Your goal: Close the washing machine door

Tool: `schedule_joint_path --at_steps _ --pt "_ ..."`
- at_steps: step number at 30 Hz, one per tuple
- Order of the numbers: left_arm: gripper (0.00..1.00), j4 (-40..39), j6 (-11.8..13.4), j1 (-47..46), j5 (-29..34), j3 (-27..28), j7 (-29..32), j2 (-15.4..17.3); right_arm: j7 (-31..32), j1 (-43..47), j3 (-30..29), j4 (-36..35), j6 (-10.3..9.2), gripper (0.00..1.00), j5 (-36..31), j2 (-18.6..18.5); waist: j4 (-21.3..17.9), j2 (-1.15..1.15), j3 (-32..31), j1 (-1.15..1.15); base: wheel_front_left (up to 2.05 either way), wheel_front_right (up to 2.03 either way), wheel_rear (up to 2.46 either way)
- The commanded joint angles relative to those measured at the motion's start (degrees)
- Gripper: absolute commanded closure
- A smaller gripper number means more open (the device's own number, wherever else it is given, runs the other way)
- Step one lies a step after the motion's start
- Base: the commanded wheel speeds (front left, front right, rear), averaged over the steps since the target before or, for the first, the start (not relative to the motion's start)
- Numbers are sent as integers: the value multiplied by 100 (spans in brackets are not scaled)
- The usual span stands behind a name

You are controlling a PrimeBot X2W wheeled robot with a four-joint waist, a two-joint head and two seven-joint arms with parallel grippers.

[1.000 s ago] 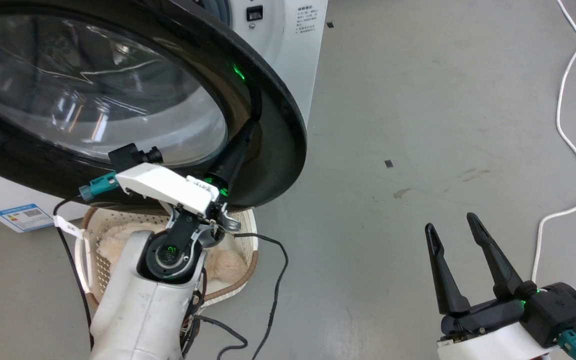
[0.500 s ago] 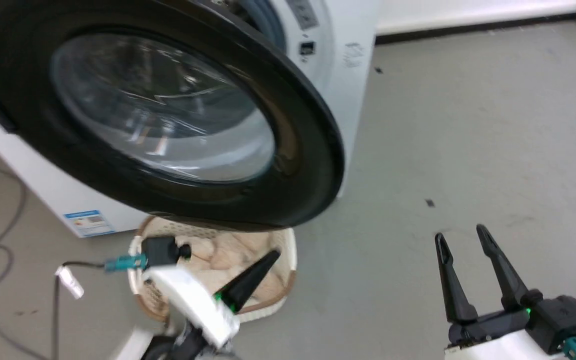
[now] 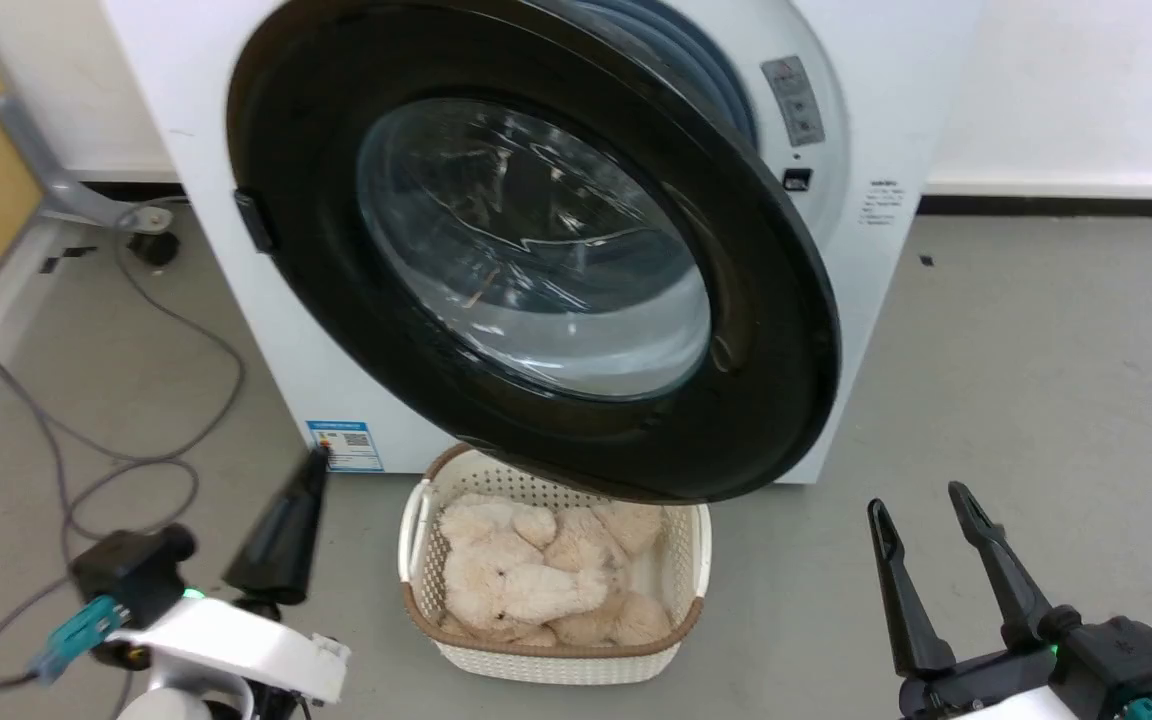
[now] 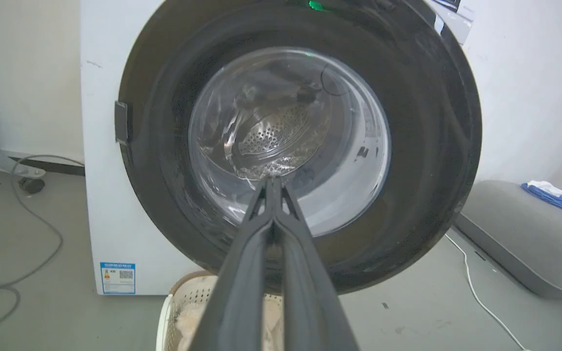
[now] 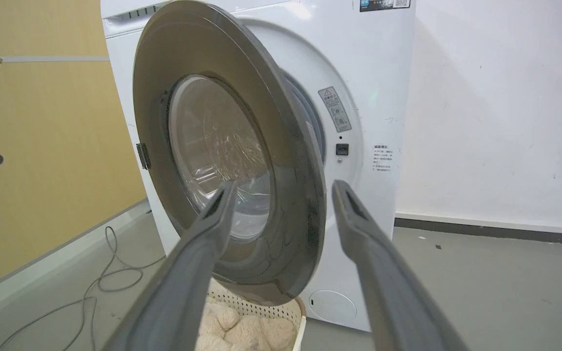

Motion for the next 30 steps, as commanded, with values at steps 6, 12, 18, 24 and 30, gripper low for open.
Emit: schedule_joint_path --at_steps 6,12,18,24,30 --pt "100 -773 207 905 1235 1022 -29 -864 -26 145 -14 -10 5 0 -53 13 149 0 -99 0 0 0 0" --pt "0 -718 -65 1447 1974 1130 -29 -1331 -26 188 63 53 5 0 -23 13 191 0 -107 0 0 0 0" --pt "0 -626 -254 1518 2363 1137 -30 -1425 -26 198 10 154 5 0 21 13 195 0 -95 0 0 0 0" --pt "0 -642 -318 1458 2465 1191 -30 -1488 -26 186 -18 194 5 0 77 13 199 0 -62 0 0 0 0" --pt "0 -694 -333 1342 2524 1125 -30 -1526 -26 5 287 345 5 100 39 -83 286 0 133 0 0 0 0"
